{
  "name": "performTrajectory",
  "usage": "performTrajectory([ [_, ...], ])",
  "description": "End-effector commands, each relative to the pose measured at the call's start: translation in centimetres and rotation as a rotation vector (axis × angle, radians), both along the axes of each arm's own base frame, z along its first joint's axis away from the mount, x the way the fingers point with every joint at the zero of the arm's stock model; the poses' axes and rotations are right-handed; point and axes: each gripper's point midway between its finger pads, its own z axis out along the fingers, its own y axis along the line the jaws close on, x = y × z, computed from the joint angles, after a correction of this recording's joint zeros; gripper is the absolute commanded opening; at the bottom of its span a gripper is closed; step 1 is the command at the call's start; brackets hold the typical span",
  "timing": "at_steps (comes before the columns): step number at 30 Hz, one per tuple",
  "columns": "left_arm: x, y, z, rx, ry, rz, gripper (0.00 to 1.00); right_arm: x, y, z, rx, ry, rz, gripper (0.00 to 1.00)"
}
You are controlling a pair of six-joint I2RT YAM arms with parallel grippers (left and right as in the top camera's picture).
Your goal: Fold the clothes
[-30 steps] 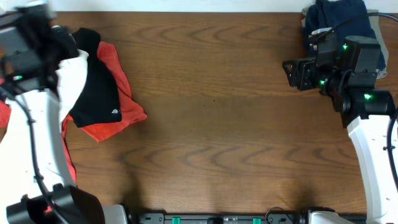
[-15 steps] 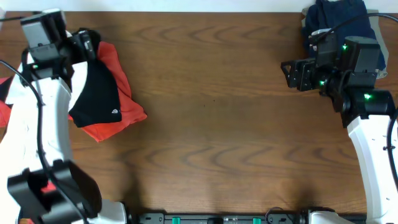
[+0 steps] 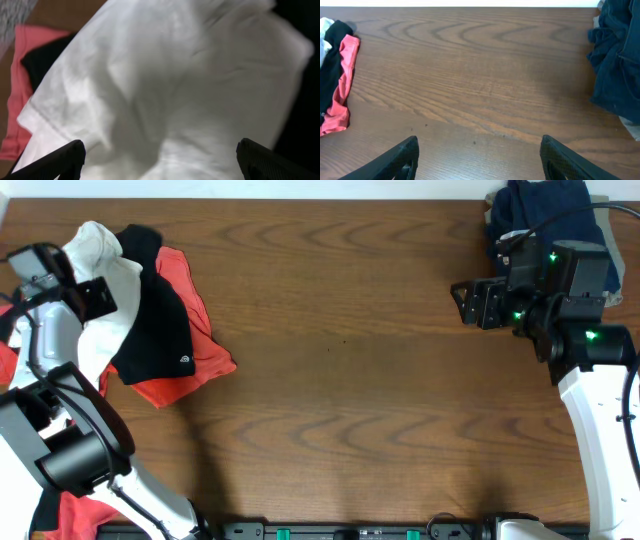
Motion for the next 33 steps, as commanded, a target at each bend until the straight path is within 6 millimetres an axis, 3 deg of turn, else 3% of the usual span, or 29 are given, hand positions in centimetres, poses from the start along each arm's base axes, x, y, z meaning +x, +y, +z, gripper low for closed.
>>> performTrajectory([
  [1,-1.0,2.2,-0.3,0.017,0.018,0.035,0.98,0.1,-0.3,0.4,0.018,0.002,-0.016,0.75],
  [6,-2.3,3.5,-1.3,0.000,0.041,0.072,0.98,0.1,-0.3,0.4,0.018,0.001,-0.016,0.75],
  [11,-2.3,2.8,-2.4,-0.044,0.052,0.052,1.00,0.1,-0.3,0.4,0.018,0.002,-0.016,0.75],
  [16,-2.6,2.2,-3.1,-0.073,0.064,0.041,0.87,0.0,-0.2,0.3,0.018,0.006,-0.016,0.75],
  [28,-3.8,2.7,-6.0,-0.104,0.108,0.063,0.84,0.0,-0.3,0.2,0.017,0.012,-0.016,0.75],
  [30,-3.7,2.8,-6.3,-0.105,0.109,0.063,0.80,-0.1,-0.3,0.1,0.017,0.015,-0.016,0.75],
  [33,-3.4,3.0,-6.0,-0.100,0.091,0.072,0.54,-0.1,-0.3,0.1,0.017,0.016,-0.016,0.75],
])
